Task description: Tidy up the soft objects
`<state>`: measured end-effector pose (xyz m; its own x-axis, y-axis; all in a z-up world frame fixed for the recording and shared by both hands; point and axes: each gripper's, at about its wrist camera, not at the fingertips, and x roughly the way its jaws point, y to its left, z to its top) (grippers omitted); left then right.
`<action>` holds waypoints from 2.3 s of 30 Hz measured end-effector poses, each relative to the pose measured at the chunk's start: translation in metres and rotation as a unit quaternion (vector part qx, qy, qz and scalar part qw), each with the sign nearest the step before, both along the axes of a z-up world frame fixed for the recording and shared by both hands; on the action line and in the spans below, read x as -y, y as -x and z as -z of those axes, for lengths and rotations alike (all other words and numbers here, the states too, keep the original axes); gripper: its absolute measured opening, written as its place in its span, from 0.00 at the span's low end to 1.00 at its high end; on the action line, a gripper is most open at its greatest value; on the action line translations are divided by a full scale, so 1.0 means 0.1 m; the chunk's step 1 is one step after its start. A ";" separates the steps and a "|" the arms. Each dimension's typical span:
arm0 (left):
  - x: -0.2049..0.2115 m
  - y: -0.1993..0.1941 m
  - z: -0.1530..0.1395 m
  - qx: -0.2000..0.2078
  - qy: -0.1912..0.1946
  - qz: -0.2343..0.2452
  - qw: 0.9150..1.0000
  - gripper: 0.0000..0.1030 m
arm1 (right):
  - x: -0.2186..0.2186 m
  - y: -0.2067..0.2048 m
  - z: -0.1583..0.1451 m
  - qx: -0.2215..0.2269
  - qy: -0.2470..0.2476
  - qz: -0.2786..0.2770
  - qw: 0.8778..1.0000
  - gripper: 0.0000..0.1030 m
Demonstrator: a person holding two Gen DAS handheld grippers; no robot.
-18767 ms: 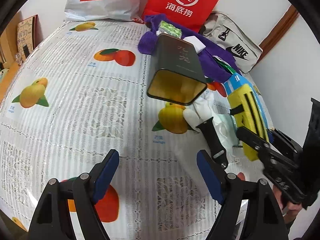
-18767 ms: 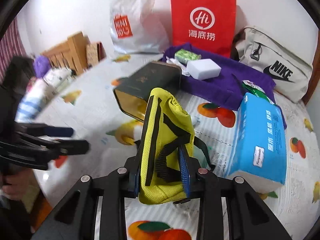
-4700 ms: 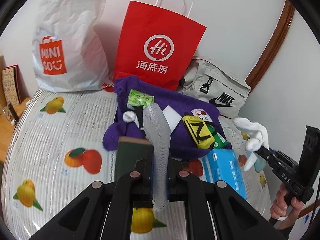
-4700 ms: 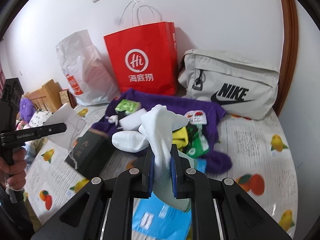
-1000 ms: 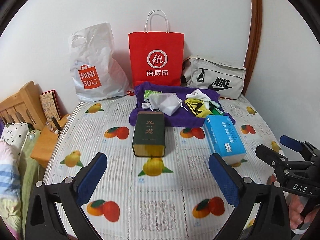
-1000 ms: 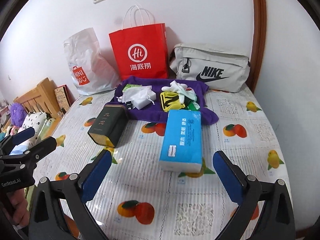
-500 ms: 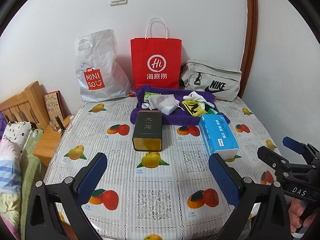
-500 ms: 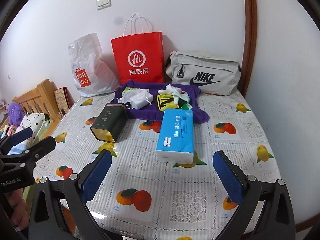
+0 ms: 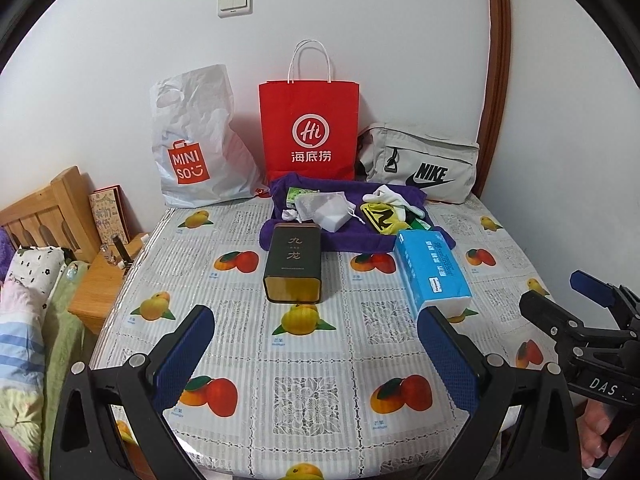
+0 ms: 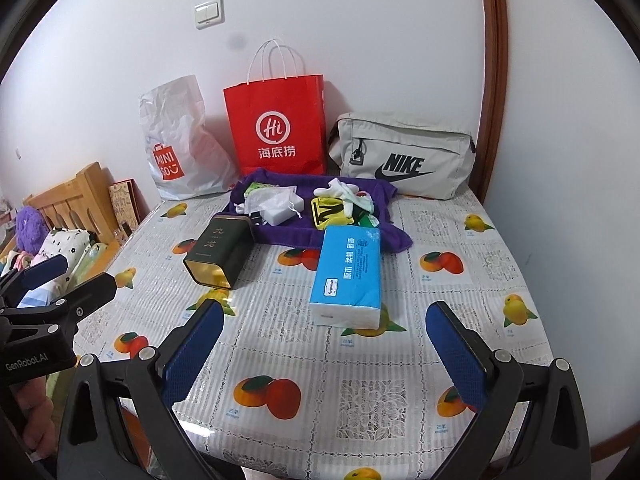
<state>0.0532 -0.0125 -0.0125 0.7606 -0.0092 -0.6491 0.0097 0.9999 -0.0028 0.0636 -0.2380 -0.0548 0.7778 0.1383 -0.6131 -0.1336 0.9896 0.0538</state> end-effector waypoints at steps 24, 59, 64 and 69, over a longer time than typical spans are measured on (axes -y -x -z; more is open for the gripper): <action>0.01 0.02 -0.03 -0.001 -0.003 -0.002 1.000 0.99 | -0.05 0.06 -0.03 0.003 0.000 -0.008 1.000 0.97; 0.02 0.06 -0.04 -0.001 -0.003 -0.001 1.000 0.99 | -0.03 0.09 -0.04 0.004 -0.003 -0.008 1.000 0.97; 0.01 0.06 -0.04 -0.002 -0.003 -0.001 1.000 0.99 | -0.03 0.10 -0.04 0.005 -0.003 -0.008 1.000 0.97; 0.01 0.06 -0.04 -0.001 -0.003 -0.001 1.000 0.99 | -0.03 0.11 -0.04 0.005 -0.003 -0.008 1.000 0.97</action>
<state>0.0468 -0.0137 -0.0085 0.7592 -0.0044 -0.6508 0.0086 1.0000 0.0033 0.0524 -0.2346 -0.0505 0.7817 0.1548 -0.6041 -0.1509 0.9869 0.0576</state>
